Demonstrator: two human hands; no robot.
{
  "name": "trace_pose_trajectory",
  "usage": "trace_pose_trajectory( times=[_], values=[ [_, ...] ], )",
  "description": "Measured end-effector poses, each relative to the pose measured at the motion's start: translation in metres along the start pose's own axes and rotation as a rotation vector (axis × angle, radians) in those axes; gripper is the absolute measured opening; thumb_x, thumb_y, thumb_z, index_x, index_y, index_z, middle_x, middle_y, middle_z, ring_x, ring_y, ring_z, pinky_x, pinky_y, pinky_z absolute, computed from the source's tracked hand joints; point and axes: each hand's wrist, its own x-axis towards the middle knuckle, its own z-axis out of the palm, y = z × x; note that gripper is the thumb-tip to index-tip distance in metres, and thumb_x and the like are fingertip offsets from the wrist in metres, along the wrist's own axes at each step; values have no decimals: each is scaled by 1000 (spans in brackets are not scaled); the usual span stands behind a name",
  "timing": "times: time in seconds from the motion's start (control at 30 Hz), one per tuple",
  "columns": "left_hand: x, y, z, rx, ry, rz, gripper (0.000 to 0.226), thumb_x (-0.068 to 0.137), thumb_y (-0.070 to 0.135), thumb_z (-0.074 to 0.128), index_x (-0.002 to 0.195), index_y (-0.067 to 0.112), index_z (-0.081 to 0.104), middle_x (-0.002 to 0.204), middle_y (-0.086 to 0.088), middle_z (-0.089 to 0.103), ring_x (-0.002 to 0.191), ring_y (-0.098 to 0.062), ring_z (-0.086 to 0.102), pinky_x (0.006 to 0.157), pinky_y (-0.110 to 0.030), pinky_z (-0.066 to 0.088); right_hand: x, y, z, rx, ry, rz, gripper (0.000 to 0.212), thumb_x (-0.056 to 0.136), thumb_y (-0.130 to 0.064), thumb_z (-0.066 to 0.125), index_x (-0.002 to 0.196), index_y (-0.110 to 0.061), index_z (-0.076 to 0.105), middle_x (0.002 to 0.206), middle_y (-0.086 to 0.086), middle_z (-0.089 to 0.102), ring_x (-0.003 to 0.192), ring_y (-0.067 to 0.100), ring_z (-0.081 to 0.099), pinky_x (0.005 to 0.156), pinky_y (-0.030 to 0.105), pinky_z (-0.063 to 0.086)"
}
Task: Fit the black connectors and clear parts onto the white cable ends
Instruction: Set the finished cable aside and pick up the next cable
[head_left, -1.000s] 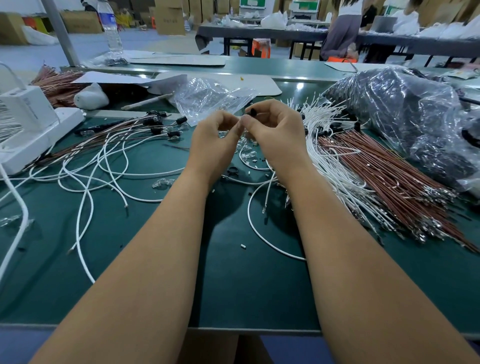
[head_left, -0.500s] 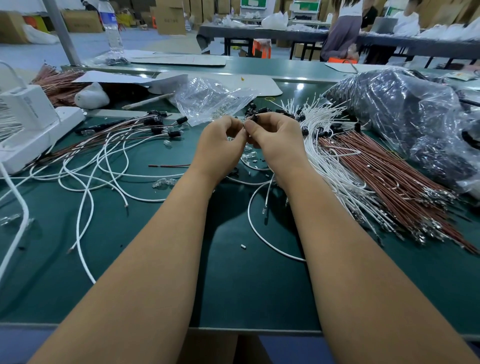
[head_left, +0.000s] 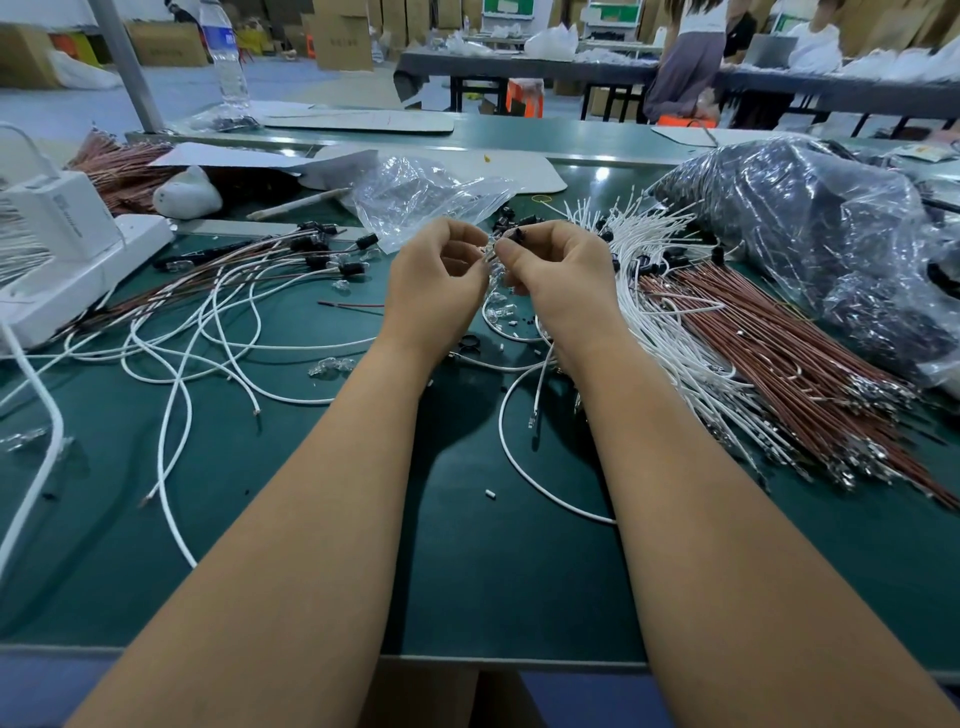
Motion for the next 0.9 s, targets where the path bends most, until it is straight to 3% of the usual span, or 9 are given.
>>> trace_pose_trajectory(
  times=[0.17,0.3,0.6,0.73,0.9],
  values=[
    [1,-1,2,-13,-15,20,10,87,11,66,93,17,60,83,-3,65,74,-13,62,72,-31,55,0,2,3,-61,-14,-4,11,82,-8,73,78,-13,65,78,10,65,70,18,58,74,39,54],
    [3,-5,1,18,-27,9,12,87,7,59,94,16,62,81,-5,64,70,-15,59,72,-35,55,-1,-1,1,-24,44,-8,4,85,-10,69,87,-13,67,79,5,67,67,13,59,73,35,54],
    [3,-8,2,127,-16,40,11,82,10,63,88,19,64,72,5,63,63,-7,55,64,-18,48,3,1,-5,-86,111,-96,21,88,-4,65,76,-21,65,69,-2,65,63,12,61,63,22,53],
    [2,-10,2,197,-45,65,5,85,18,66,80,20,66,63,14,58,58,-4,53,60,-19,43,4,3,-5,-109,118,-100,22,89,-6,65,75,-24,63,70,-2,65,63,11,62,67,27,55],
    [1,-6,1,84,-81,18,9,86,17,64,79,19,68,59,5,61,58,-12,55,57,-26,46,5,4,-5,-115,118,-105,21,89,-9,65,75,-24,62,73,-1,65,70,16,60,75,36,55]
  ],
)
